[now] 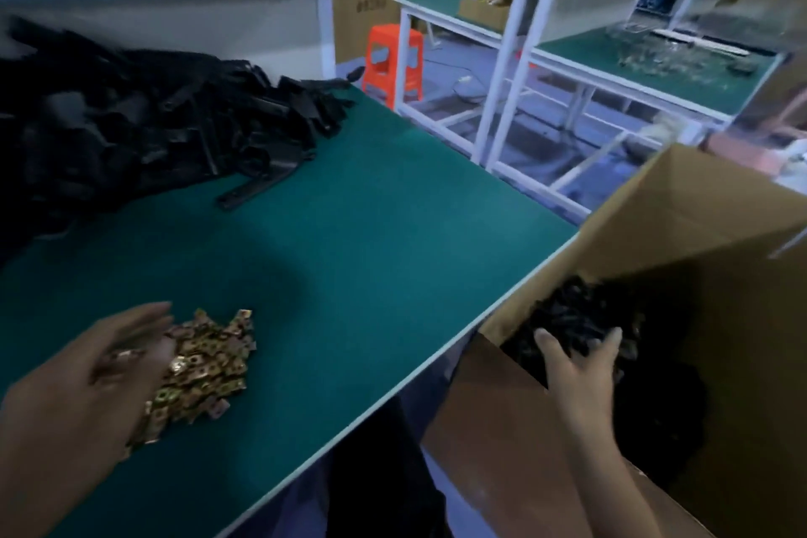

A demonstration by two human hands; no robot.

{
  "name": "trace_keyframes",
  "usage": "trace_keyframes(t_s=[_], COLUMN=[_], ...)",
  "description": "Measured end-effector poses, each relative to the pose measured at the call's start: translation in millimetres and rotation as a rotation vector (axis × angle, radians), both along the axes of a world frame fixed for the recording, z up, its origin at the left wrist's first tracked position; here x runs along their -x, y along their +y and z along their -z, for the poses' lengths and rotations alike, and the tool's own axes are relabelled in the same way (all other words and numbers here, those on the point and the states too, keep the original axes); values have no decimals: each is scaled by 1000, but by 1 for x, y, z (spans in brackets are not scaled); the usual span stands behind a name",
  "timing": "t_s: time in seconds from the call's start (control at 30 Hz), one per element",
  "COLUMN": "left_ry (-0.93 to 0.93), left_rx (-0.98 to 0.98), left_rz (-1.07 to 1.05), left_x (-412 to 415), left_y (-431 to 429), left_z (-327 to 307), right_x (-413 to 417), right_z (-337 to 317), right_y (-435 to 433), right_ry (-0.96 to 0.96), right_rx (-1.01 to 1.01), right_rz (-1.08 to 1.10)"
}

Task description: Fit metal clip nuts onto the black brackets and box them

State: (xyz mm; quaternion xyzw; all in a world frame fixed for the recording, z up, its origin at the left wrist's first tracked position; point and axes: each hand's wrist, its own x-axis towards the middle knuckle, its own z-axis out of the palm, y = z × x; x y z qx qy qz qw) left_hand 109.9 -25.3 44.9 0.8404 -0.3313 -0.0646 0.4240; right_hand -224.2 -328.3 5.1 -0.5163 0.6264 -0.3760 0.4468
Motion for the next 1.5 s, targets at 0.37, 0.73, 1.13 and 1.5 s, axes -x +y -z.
trace_keyframes(t_s=[0.37,0.73,1.13,1.5], left_ry=[174,-77,-209,13], left_rx=[29,-153,-470,-300], left_rz=[-98,-127,-61,-144], left_x=[14,-2,-55,-34], left_y=[32,23,-66,-52], left_z=[-35,-14,15,-3], right_x=[-288,-460,-296,-215], right_z=[-56,-46,-40,-18], right_y=[35,1,-12,92], right_ry=[212,1023,378,-454], right_rx=[404,436,128,-119], right_rz=[-1045,-1252,-1093,-780])
